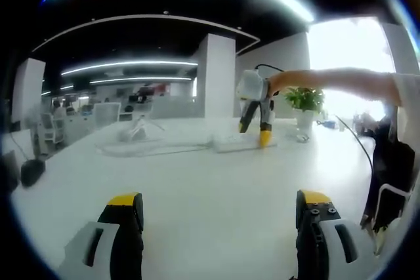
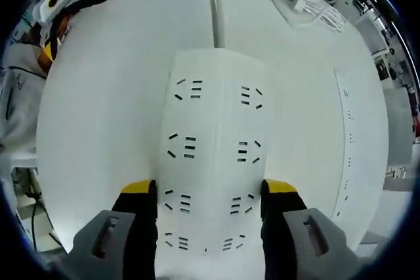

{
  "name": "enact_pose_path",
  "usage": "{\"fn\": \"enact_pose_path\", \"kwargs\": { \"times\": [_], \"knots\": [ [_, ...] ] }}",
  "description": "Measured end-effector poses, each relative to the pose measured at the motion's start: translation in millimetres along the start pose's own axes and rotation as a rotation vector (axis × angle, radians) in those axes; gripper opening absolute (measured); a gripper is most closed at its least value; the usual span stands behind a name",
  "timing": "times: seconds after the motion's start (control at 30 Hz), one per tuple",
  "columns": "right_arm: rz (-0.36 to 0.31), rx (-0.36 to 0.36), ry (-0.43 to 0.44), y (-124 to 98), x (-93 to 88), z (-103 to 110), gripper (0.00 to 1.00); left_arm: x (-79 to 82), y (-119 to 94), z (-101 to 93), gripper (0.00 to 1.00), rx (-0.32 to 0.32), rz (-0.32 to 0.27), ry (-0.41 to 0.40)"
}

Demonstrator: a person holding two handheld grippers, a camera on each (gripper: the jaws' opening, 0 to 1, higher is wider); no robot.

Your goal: Straighten the power strip on the desk, plug the charger into it

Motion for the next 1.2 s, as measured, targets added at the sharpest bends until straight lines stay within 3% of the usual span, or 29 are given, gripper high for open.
{"fn": "enact_pose_path", "kwargs": {
  "times": [1.2],
  "knots": [
    [0.015,-0.004,-0.097,0.5,2.6,-3.6,0.62,-1.6,0.8,1.3,0.99,-0.003,0.002,-0.004]
  ]
}}
Point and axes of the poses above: the point that each gripper's makers call its tool centre point, and the gripper's own axes: y roughly forward along the fingers, z roughly to its left, x roughly out of its top, the point moved 6 cm from there along -y, roughly backward along the fingers, and after that the axes turned 2 degrees about -x, right-handed, at the moved point
